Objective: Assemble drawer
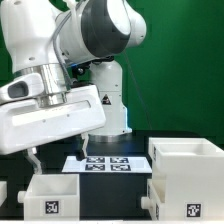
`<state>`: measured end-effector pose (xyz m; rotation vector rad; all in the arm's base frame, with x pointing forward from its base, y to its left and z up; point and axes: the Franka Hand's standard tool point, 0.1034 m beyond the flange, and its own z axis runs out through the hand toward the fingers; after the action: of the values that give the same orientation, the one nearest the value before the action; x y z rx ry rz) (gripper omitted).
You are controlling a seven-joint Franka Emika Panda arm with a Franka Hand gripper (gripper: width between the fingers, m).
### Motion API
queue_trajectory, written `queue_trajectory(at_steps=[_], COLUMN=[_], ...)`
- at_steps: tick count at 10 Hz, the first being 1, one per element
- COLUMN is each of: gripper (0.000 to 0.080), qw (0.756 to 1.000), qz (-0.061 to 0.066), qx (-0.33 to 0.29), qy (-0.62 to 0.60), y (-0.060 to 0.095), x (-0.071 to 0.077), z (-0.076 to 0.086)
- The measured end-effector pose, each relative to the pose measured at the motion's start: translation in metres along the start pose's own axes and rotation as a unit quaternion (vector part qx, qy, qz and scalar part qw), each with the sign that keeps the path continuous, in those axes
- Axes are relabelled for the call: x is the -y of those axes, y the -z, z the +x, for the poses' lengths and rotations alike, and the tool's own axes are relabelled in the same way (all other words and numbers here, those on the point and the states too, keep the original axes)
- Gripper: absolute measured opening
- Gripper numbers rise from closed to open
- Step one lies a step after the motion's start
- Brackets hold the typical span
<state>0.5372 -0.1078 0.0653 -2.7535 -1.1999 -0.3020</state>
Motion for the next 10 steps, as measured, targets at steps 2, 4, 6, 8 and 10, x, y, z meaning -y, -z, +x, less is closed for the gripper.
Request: queue_trajectory(at_steps=[2,4,6,8,10], gripper=[0.0649,0.0649,0.0649,0.0649,0.0649], qw=[0.997,0.990,0.963,0.914,0.894], qz=[-0.002,-0.002,0.002,0.026,0.037], qx=[0.011,0.018,0.027,0.045,0.054], qy=[0.079,0.138,0.268,0.403,0.442], y=[-0.003,-0.003,-0.004,-0.015,-0.021], x=[0.004,0.003,-0.002,-0.003,-0.004], z=[-0.005,-0.008,-0.020,-0.036,-0.039])
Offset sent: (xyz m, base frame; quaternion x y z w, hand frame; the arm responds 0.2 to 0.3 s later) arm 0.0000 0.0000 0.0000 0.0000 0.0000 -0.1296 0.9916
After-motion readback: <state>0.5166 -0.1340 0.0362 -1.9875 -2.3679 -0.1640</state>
